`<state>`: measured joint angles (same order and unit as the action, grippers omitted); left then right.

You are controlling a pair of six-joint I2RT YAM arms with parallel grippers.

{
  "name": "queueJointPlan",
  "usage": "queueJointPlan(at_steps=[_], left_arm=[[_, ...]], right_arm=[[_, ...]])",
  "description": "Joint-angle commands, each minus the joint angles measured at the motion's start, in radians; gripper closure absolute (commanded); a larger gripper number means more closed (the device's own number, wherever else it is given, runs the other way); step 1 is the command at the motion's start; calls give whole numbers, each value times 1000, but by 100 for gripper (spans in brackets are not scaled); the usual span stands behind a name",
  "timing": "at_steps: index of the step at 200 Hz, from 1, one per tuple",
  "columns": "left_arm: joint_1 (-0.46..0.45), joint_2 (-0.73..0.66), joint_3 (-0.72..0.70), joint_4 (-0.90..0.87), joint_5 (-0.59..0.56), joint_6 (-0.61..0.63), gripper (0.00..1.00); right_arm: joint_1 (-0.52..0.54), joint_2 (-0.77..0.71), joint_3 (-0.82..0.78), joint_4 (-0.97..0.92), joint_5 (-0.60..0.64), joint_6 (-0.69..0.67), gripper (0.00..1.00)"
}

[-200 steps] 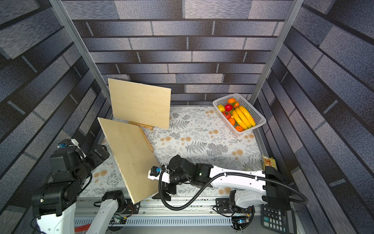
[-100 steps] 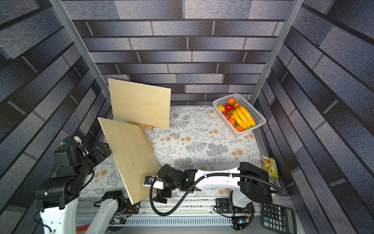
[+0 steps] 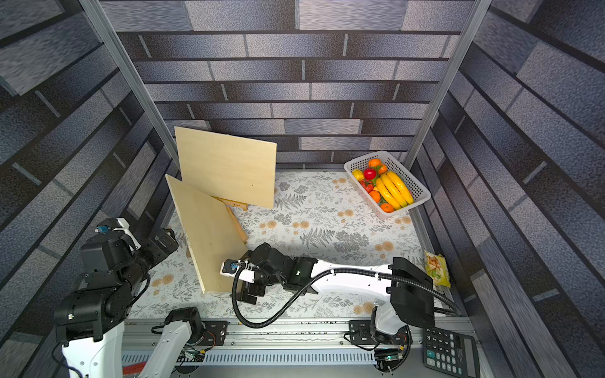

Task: Assemble the easel
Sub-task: Place the drawing board on the easel.

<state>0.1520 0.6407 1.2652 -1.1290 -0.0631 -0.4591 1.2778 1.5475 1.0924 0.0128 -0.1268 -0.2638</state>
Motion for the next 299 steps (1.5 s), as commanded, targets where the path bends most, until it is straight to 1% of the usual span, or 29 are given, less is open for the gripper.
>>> queueJointPlan(at_steps=[1,67,134,149,167,194,217,230,248,269,284,299], left_arm=[[7,10,18,14,13,33,0],[14,6,26,-3,11,39,0],[20,2,28,-23,3,53,0],[23,6,47,-40,-24,78,0],[25,22,93,-101,-102,110,0],[27,31,126,-188,-182,154,0],[29,41,108,-247,-233,173,0],[33,33,57,-262,-262,183,0],[45,9,-1,-191,-217,226,0],[75,64,-38,-136,-136,284,0],[102,96,-70,-84,-73,362,0],[129,82,-135,15,5,437,0]], right_arm=[[-35,26,39,17,-31,-14,2],[-120,98,104,10,-149,-59,3],[-150,146,131,41,-183,-57,2],[-154,145,133,49,-182,-52,3],[-161,135,133,50,-182,-46,3],[-169,135,146,47,-185,-43,3],[-176,151,171,46,-206,-42,4],[-181,159,192,38,-212,-40,4],[-185,152,197,34,-215,-41,4],[-191,139,191,30,-228,-40,4],[-196,131,178,31,-239,-47,4],[-201,126,167,38,-250,-48,4]])
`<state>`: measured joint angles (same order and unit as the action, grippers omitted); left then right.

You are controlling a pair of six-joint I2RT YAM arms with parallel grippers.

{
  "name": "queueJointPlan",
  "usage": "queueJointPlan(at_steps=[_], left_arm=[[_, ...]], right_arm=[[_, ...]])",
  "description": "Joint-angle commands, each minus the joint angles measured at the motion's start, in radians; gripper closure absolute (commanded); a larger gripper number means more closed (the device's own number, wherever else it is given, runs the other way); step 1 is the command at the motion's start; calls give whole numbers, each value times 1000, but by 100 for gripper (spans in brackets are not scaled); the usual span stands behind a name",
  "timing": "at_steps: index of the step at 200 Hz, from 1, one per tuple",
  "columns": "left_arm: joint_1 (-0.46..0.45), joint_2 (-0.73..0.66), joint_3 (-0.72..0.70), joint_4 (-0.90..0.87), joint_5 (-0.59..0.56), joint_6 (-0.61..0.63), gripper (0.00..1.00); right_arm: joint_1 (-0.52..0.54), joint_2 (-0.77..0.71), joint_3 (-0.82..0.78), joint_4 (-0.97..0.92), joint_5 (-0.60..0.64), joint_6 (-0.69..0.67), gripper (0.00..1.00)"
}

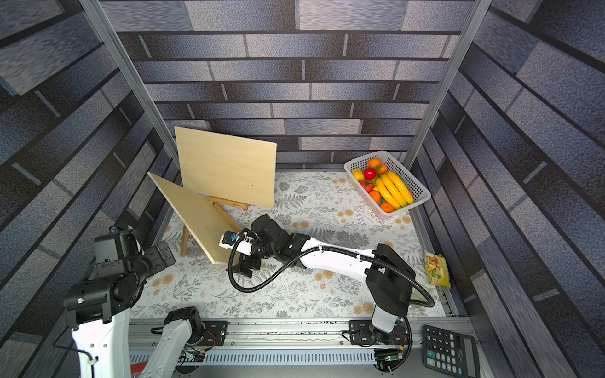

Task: Assemble the easel
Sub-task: Place the drawing board on the easel.

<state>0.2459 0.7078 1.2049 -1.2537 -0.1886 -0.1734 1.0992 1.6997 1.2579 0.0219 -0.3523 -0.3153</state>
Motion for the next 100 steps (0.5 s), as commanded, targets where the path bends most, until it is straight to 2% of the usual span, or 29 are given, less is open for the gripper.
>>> queueJointPlan(at_steps=[1,47,75,100], left_arm=[[36,15,-81,148,139,158,0],[93,92,-265,443,284,311,0],[162,129,-367,638,442,396,2],[200,154,-446,765,473,442,2]], right_arm=[[-22,-26,2,29,-25,4,3],[-32,-33,-11,41,-42,17,4],[-35,-48,-36,58,-54,36,4],[-37,-52,-53,74,-61,43,4]])
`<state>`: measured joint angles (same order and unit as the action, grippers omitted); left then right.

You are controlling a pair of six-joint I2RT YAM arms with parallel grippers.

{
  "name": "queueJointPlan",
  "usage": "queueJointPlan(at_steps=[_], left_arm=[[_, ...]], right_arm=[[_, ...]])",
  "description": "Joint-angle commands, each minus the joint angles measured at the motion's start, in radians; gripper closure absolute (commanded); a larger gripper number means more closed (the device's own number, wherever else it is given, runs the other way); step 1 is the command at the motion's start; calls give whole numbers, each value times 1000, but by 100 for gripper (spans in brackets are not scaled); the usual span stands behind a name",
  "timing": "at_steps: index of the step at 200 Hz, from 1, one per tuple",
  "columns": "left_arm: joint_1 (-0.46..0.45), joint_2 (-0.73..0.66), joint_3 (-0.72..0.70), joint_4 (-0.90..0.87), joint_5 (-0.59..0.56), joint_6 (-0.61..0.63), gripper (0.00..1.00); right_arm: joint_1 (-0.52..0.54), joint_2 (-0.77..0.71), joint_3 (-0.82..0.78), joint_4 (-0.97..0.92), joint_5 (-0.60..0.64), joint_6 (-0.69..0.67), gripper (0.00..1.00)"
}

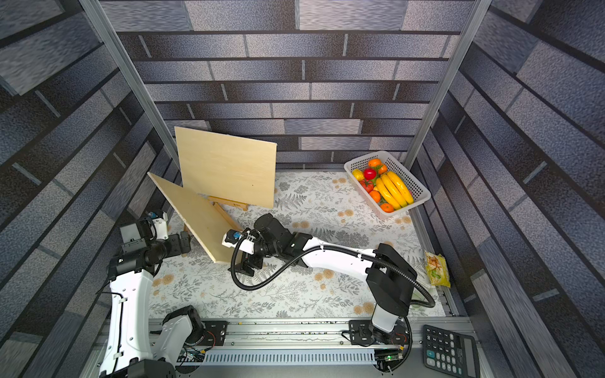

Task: Assemble the easel
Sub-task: Place the drawing board on the easel.

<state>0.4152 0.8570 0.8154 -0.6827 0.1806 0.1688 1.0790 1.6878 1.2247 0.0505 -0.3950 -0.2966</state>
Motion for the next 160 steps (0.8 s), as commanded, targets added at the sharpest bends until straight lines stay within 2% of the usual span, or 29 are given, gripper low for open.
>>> queueJointPlan(at_steps=[1,13,45,62,90,124,160], left_arm=[[33,5,-59,200,106,100,2],[42,15,-89,236,135,122,2],[42,23,-161,322,106,156,5],[37,26,-186,370,46,162,11],[-23,52,-212,457,-116,210,10],[-62,125,-219,588,-193,205,11],[-86,183,-223,624,-247,222,15]], right_arm=[[-17,-40,-21,46,-17,25,4],[-20,-39,-28,64,-19,35,4],[-24,-30,-38,92,-32,53,4],[-23,-24,-42,101,-37,62,4],[-25,-18,-40,102,-45,65,4],[-27,-13,-36,88,-59,62,4],[-28,-13,-49,87,-59,59,4]])
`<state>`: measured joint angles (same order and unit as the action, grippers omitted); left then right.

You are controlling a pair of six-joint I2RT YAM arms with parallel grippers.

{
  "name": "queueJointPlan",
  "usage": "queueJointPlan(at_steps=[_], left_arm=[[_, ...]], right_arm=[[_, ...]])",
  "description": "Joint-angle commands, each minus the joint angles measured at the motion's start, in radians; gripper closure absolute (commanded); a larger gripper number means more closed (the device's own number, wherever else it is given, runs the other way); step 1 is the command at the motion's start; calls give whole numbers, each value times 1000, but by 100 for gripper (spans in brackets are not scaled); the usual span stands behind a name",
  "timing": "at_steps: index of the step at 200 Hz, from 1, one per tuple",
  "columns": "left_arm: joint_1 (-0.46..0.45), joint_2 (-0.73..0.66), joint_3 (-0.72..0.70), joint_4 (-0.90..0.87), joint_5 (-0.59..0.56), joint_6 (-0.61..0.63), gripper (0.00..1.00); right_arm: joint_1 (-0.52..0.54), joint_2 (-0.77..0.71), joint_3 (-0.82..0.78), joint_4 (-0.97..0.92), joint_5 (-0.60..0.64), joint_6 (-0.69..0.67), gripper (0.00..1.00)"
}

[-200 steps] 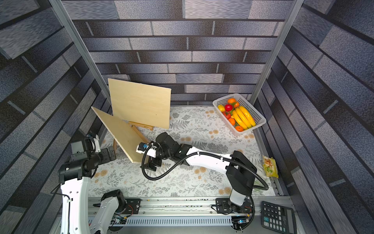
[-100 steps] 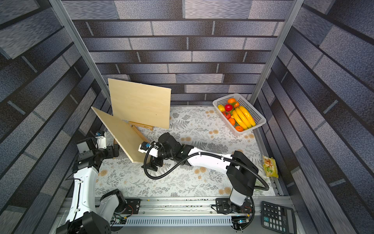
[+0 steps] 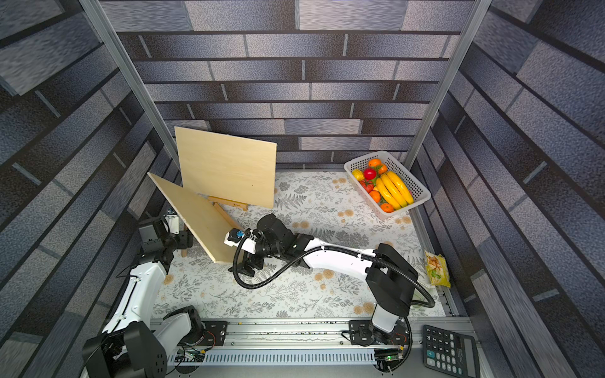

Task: Assemble the easel
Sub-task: Place the drawing board on the easel.

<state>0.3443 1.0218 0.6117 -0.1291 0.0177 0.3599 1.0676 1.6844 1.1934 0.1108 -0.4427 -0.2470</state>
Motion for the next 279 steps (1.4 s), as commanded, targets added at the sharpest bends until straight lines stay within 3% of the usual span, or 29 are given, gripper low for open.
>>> queueJointPlan(at_steps=[1,63,116,193,217,279], left_arm=[[-15,19,-20,71,-85,30,15],[-54,-22,-90,102,-72,84,32],[-36,-79,-127,79,-59,81,48],[-42,-88,-145,51,-9,99,57],[-45,-79,-141,30,31,110,73],[-65,-75,-140,6,39,137,74]], right_arm=[[-16,-9,-18,27,-11,9,4],[-21,5,-24,50,-17,11,3],[-23,5,-47,68,-26,11,3],[-40,9,-55,80,-58,0,3],[-47,31,-26,72,-74,-16,3],[-65,120,76,93,-99,-33,3]])
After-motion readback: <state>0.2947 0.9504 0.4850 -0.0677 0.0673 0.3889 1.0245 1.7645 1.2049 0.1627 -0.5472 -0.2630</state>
